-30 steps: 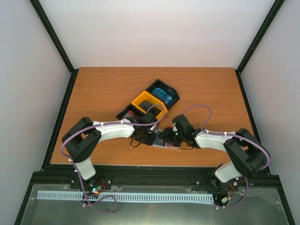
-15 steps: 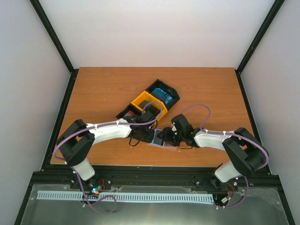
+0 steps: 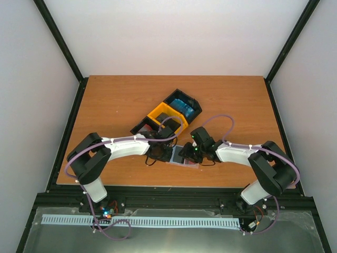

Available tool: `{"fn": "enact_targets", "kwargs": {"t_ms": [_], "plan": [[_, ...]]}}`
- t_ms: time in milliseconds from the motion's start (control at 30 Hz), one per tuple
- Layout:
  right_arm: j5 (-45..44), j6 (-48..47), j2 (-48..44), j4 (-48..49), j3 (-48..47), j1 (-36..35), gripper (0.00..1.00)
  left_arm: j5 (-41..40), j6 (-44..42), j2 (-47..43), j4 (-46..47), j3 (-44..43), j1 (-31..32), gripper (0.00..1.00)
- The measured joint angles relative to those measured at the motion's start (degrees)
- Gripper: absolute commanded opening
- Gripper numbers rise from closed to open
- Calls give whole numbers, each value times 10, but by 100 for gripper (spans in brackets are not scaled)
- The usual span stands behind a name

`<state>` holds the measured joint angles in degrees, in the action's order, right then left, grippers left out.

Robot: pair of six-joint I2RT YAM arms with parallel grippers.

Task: Put the credit cards into the card holder
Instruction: Insert the credit card into the card holder.

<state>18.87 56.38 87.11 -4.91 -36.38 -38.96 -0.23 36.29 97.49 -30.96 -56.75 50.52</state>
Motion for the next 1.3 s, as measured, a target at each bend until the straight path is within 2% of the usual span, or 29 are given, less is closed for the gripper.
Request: {"fn": "enact_targets", "kwargs": {"t_ms": [200,500,767,833,900,1033,1100,1200,1300], "plan": [[0,-5,9,-5,-9,-3,35,8,-1,9,3,8,0,5],[-37,-22,40,-74,-69,-30,40,17,-11,13,5,7,0,5],[-65,-26,27,-82,-70,-41,44,18,-13,11,5,7,0,8],[-76,-26,2,-89,-64,-43,46,20,-13,10,5,6,0,13],[-93,-31,-33,-100,-63,-44,47,22,-16,8,-2,0,0,23],[-129,-42,-118,-124,-59,-41,48,21,-23,-5,-48,-52,-4,56],[-142,-48,-164,-135,-50,-37,49,24,-35,-21,-67,-94,-12,67],[-155,-54,-204,-149,-38,-28,49,24,-54,-58,-78,-158,-37,74],[-163,-62,-218,-165,-30,-19,50,18,-72,-86,-82,-198,-72,74]]}}
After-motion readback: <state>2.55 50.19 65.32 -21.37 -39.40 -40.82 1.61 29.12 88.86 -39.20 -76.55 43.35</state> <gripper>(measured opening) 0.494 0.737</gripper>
